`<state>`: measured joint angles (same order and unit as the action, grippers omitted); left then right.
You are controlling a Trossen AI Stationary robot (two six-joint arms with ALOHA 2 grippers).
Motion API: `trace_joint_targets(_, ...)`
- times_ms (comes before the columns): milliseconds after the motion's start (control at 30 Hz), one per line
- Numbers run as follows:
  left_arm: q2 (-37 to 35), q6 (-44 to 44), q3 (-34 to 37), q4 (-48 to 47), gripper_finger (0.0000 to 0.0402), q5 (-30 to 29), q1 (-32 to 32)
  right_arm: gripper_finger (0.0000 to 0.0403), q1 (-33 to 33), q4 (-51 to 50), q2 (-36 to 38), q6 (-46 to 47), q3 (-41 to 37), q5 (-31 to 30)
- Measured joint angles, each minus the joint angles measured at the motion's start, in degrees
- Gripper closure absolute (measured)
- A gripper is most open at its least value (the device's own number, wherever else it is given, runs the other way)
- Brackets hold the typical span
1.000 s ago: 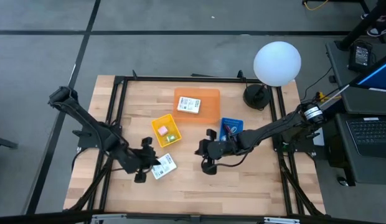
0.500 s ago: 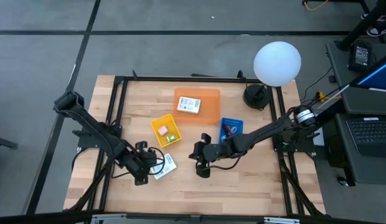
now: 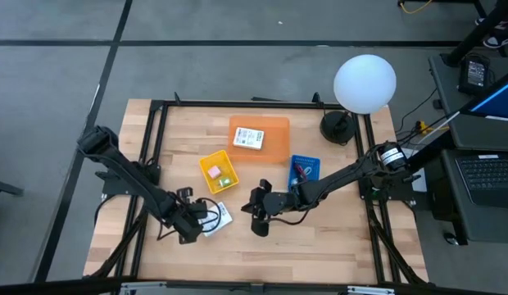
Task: Pick and place items into bin
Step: Put the card reader box into the orange bin
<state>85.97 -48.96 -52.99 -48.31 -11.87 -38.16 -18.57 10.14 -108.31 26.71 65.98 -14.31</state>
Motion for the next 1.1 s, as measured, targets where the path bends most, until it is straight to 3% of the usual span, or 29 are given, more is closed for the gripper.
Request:
trace_joint_targets(200, 3.3, 1.7, 0.0, 0.4, 0.0398, 0.3, 0.0, 0.0395, 0.0, -0.1, 0.0, 1.7, 0.0, 0.0)
trace_joint_targets(700, 5.0, 1.7, 0.0, 4.0, 0.0398, 0.5, 0.0, 0.0290, 0.0, -0.2, 0.0, 2.9, 0.0, 2.0)
trace_joint_targets(1100, 5.0, -1.3, 2.9, 5.4, 0.0398, 1.4, 0.1, 0.0274, 0.0, -0.2, 0.0, 2.6, 0.0, 1.9)
